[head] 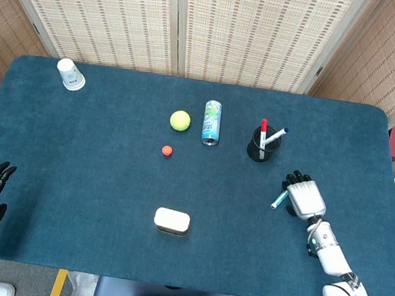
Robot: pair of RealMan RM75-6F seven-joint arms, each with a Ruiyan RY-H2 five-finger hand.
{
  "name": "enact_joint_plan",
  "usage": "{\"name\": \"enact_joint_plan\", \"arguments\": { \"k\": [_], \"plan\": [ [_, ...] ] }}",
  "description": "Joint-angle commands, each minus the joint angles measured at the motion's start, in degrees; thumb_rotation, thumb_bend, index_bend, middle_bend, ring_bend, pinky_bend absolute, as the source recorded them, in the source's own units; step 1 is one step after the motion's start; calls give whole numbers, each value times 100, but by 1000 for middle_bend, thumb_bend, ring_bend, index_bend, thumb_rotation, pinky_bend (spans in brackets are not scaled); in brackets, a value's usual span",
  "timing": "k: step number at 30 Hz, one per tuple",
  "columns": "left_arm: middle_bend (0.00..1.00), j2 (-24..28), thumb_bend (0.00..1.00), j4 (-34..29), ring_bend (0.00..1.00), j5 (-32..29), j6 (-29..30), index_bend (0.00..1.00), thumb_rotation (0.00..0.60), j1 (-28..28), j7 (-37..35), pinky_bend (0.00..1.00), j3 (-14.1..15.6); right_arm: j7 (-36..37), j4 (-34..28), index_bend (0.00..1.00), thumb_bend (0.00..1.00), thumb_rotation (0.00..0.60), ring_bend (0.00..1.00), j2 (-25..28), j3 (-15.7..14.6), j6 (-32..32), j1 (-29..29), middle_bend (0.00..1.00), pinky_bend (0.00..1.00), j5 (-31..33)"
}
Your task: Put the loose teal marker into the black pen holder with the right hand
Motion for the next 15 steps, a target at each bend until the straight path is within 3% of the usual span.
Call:
{"name": "enact_joint_plan", "arguments": {
  "k": [1,15],
  "plan": [
    [0,1,448,0,66,-6,-6,22,600,-5,6,350,-2,66,146,418,137,600,148,-124,-30,-57,44,250,286,27],
    [0,9,448,-3,66,11,8,22,600,-3,-14,349,7,68,524,609,179,600,336,-379,-82,144,28,408,411,46]
  ]
}}
